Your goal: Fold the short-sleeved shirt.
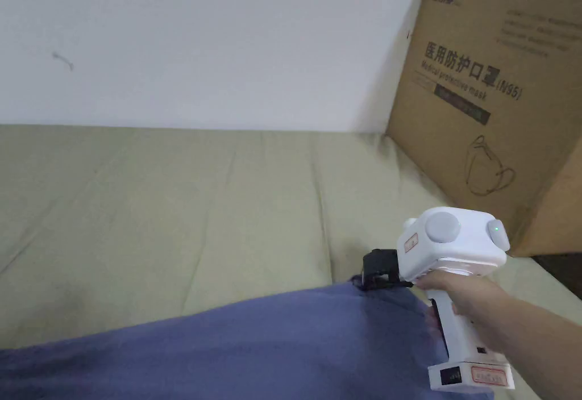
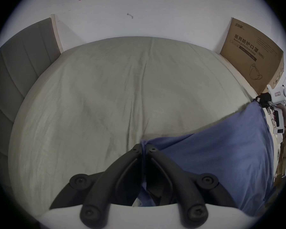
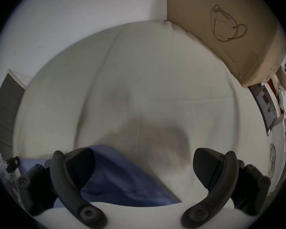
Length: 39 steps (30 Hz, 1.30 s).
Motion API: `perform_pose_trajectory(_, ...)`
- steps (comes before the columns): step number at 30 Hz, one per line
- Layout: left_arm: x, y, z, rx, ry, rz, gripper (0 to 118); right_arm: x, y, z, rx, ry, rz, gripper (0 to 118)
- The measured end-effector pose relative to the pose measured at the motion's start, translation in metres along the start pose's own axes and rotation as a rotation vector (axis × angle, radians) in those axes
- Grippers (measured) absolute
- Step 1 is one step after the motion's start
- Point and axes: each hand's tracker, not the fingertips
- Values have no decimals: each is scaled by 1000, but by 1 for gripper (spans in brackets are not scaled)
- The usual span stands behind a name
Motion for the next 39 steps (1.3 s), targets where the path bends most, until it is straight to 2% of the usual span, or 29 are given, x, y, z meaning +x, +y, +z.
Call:
perform_pose_trajectory(3, 0, 2, -6, -17, 4, -27, 2, -6, -5, -2, -7, -11, 30, 110)
perform_pose_trajectory(5, 0, 4, -9, -25, -3, -27, 2, -11, -6, 5, 5, -13, 26, 91)
perform_pose_trajectory(7, 3, 4, -7, -23, 3, -34, 2, -19, -9, 16, 35, -43, 93, 40)
perform_pose_trajectory(8, 4, 4, -5, -20, 5, -33, 2, -22, -11, 23, 48, -15, 119, 7)
perform_pose_trajectory(9, 3, 5, -6, -19, 6, -28, 2, -25, -13, 28, 48, 40, 129, 2)
perform_pose_trajectory(10, 3, 4, -3, -15, 8, -22, 2, -29, -15, 32, 38, 34, 141, 2)
perform_pose_trajectory(11, 4, 4, 1, -9, 8, -15, 2, -31, -20, 38, 73, -15, 165, 2)
perform_pose_trajectory(12, 4, 3, 7, 1, 11, -12, 2, -31, -26, 47, 92, 7, 168, 2)
perform_pose_trajectory(13, 2, 3, 11, 7, 12, -5, 2, -29, -32, 58, 98, 42, 143, 2)
perform_pose_trajectory(16, 2, 4, 37, 36, 4, 11, 2, -22, -46, 102, 228, 15, 84, 2)
perform_pose_trajectory(21, 3, 33, 96, 132, 0, 15, 2, -13, -44, 195, 364, 16, 48, 2)
perform_pose_trajectory(24, 9, 67, 130, 206, 2, -30, 2, -18, -22, 242, 427, 14, 46, 2)
perform_pose_trajectory(28, 9, 121, 164, 295, 36, -33, 2, -29, 16, 292, 539, -22, 25, 2)
perform_pose_trajectory(32, 4, 177, 190, 374, 57, -7, 2, -43, 57, 339, 642, -13, 3, 2)
perform_pose_trajectory(39, -1, 266, 247, 604, 107, 21, 2, -82, 117, 429, 898, -65, 47, 2)
